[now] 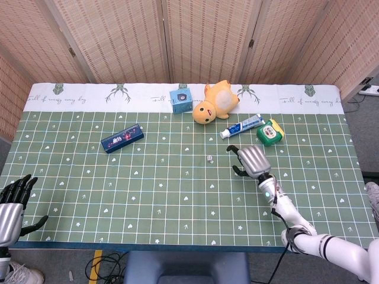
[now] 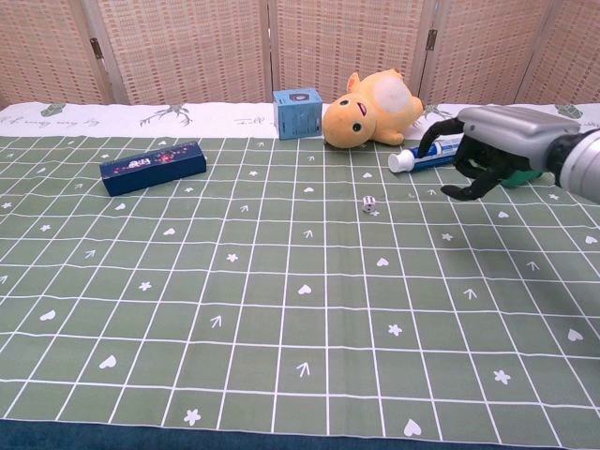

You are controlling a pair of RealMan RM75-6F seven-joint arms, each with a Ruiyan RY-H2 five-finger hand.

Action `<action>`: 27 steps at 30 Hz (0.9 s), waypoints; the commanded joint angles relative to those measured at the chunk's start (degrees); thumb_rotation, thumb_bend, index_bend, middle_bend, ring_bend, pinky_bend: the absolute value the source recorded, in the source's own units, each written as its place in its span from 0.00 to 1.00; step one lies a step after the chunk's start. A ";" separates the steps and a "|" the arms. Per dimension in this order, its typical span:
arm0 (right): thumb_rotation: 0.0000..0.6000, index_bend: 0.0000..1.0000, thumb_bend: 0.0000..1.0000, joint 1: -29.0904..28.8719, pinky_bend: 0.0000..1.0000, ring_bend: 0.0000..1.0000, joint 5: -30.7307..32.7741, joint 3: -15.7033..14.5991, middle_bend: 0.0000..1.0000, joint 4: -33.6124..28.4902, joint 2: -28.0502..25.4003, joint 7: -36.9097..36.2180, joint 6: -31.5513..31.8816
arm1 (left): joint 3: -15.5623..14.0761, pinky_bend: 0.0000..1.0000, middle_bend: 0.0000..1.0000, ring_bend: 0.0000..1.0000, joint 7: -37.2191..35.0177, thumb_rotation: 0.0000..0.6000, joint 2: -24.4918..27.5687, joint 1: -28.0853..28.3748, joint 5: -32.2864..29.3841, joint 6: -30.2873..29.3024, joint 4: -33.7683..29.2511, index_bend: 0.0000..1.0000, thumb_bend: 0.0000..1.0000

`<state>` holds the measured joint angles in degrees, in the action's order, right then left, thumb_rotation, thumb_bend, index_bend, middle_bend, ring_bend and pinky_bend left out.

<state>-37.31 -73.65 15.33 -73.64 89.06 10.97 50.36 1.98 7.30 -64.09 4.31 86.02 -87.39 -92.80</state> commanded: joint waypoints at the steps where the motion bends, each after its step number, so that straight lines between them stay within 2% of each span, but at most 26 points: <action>1: 1.00 0.32 0.28 -3.61 1.00 0.96 3.12 1.11 0.89 3.52 3.12 1.96 -3.66 | -0.06 0.15 0.07 0.10 -0.16 1.00 0.05 -0.17 -0.04 -0.10 0.11 0.09 0.20; 7: 1.00 0.35 0.20 -8.23 1.00 0.97 6.16 1.75 0.90 7.96 6.91 4.38 -6.89 | -0.13 0.15 0.07 0.10 -0.46 1.00 0.23 -0.57 -0.10 -0.38 0.32 0.09 0.20; 12: 1.00 0.39 0.28 -11.42 1.00 0.98 8.71 2.09 0.91 11.73 9.69 6.10 -9.12 | -0.13 0.15 0.07 0.10 -0.77 1.00 0.41 -0.84 -0.14 -0.59 0.51 0.09 0.19; 19: 1.00 0.42 0.28 -14.38 1.00 0.98 12.66 2.28 0.91 16.94 13.05 7.29 -11.42 | -0.18 0.15 0.07 0.10 -1.50 1.00 0.75 -1.57 -0.26 -1.32 0.87 0.09 0.20; 27: 1.00 0.43 0.28 -15.83 1.00 0.98 14.14 1.77 0.91 20.21 14.80 6.65 -12.44 | -0.19 0.15 0.07 0.10 -1.94 1.00 0.90 -2.07 -0.60 -1.45 1.34 0.09 0.19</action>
<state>-52.92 -59.62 17.17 -53.72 103.66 17.73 38.01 1.79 5.36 -63.19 2.24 85.44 -88.84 -91.45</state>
